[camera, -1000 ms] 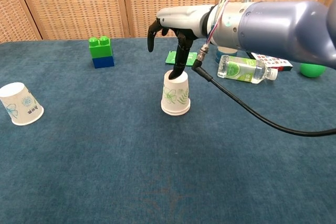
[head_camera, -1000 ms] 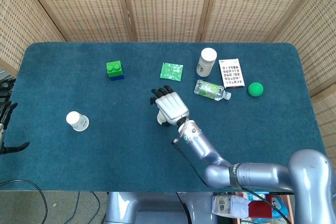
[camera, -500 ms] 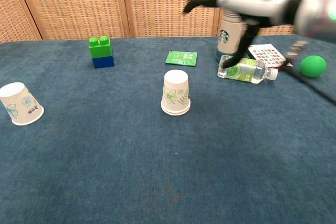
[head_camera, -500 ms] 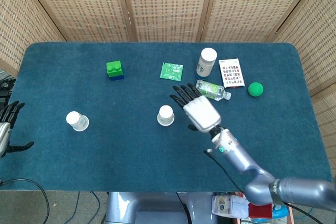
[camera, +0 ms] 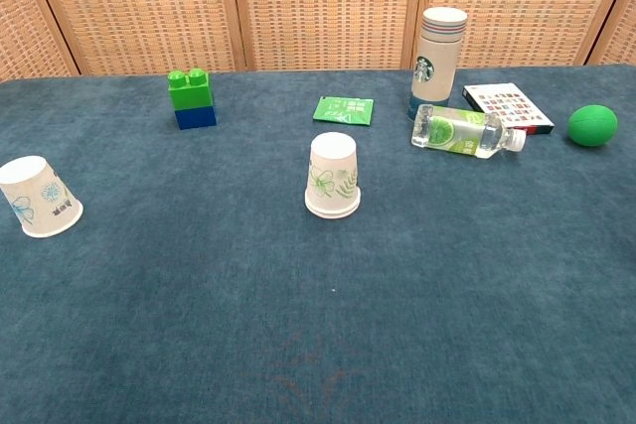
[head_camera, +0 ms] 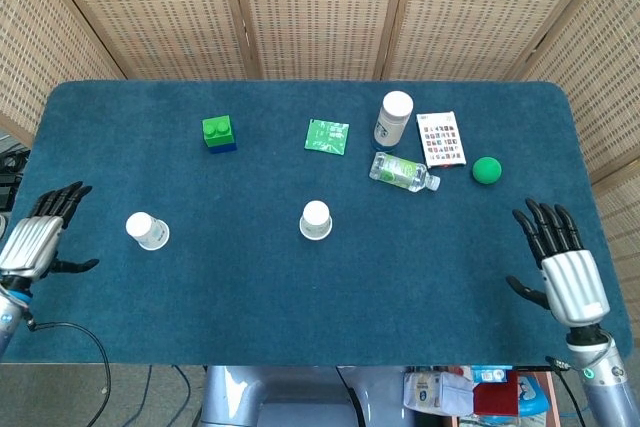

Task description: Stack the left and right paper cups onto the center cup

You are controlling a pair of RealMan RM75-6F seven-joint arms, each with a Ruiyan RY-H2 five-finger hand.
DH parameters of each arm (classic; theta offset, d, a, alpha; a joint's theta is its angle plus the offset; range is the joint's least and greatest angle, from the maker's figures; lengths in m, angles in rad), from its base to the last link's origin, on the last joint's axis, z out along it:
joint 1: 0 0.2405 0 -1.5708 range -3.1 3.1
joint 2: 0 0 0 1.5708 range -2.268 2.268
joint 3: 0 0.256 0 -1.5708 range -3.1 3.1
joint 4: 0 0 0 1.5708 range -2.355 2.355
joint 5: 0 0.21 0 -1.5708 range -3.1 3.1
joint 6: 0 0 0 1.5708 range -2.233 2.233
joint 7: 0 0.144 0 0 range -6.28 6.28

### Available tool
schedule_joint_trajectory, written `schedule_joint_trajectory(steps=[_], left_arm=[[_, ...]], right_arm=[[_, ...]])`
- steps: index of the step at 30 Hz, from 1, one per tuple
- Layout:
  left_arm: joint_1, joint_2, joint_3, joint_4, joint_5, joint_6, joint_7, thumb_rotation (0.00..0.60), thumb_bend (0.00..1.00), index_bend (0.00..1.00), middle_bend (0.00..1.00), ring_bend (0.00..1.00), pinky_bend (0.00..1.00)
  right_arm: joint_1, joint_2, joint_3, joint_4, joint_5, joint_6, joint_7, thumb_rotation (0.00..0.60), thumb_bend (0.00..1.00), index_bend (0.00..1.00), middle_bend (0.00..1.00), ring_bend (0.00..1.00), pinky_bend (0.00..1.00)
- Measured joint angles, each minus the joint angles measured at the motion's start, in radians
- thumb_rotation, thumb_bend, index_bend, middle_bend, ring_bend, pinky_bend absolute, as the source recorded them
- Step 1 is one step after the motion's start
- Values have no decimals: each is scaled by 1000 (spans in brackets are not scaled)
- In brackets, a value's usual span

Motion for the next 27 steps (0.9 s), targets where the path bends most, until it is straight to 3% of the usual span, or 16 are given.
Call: schedule_joint_trajectory(steps=[6,12,19,27], left_arm=[[-71,-57,-6,62,-30,-102,44,600,133,0,0,0,12],[-132,-114,3,133,-54,-226,38,600,133,21,24,128,168],[-165,-231,2,260,-74,-238,26,600,133,202,256,286,294],[-188,-308,-9,329,-79,-220,27,600,207,391,417,421,411]], right_arm=[[-42,-15,39,57,-16,16,78,600,0,13,0,0,0],[-62,-2,73,60,-34,15,116,600,0,13,0,0,0],[-73,3,99,64,-42,-2,128,600,0,13,0,0,0],[-81,2,117,67,-49,-15,130,600,0,13,0,0,0]])
